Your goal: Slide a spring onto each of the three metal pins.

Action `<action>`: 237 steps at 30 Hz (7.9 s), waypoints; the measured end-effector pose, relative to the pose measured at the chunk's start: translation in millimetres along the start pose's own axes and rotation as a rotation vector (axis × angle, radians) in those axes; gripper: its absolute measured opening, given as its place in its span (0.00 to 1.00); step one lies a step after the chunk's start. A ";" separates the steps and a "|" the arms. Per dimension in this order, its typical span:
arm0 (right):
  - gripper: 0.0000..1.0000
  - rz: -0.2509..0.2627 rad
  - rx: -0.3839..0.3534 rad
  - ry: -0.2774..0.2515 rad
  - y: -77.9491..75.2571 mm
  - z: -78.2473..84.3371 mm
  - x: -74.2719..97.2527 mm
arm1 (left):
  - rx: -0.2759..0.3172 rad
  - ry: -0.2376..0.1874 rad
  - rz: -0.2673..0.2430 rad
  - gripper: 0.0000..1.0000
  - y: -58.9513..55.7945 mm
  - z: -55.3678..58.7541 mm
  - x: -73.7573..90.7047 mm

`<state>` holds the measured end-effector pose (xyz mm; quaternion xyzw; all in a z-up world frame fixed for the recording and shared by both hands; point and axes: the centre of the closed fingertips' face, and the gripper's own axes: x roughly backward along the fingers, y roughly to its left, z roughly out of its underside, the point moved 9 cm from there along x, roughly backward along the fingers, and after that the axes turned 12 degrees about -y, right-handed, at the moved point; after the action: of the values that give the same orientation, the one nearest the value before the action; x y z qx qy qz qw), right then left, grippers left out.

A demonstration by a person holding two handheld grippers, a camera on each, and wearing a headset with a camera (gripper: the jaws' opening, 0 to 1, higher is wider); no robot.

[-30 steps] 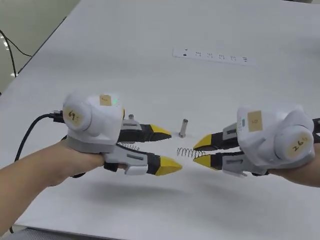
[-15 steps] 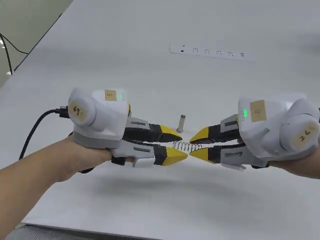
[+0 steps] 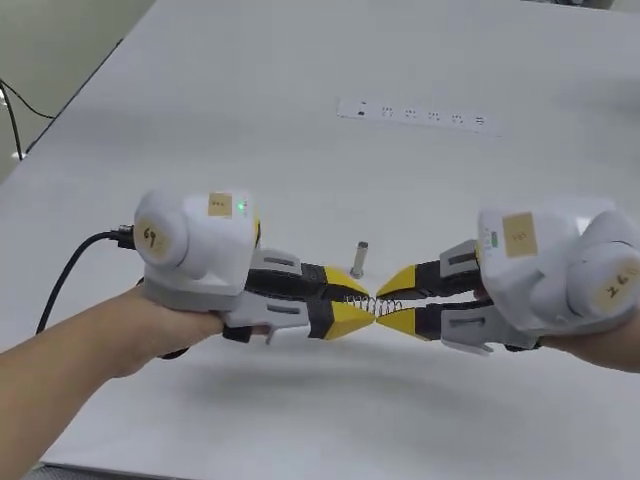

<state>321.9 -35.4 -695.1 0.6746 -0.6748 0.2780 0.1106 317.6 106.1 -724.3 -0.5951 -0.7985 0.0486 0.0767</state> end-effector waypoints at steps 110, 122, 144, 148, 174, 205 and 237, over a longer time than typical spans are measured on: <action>0.07 0.015 0.122 -0.062 -0.7 -35.3 -7.1 | 0.007 0.088 -0.053 0.21 1.5 2.5 17.9; 0.07 0.057 0.116 -0.057 -5.3 -27.7 -4.7 | 0.025 0.076 -0.120 0.29 7.4 2.8 38.5; 0.07 0.101 0.114 -0.038 -14.0 -18.2 -2.1 | 0.044 0.088 -0.306 0.60 23.0 9.0 102.0; 0.07 0.105 0.107 -0.031 -16.6 -16.0 -1.8 | 0.048 0.086 -0.337 0.69 26.5 10.2 108.8; 0.07 0.248 0.004 -0.044 -76.9 -10.9 -2.9 | 0.037 0.049 -0.436 0.98 32.6 12.8 128.6; 0.07 0.218 -0.054 0.036 -80.9 20.1 -40.2 | 0.047 0.034 -0.471 0.98 25.7 14.6 142.9; 0.15 0.221 -0.158 0.058 -74.6 46.0 -56.3 | 0.046 0.041 -0.467 0.96 25.1 11.5 143.0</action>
<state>408.5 -6.8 -745.5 0.5772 -0.7611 0.2539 0.1516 299.2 250.4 -730.6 -0.3933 -0.9115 0.0356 0.1153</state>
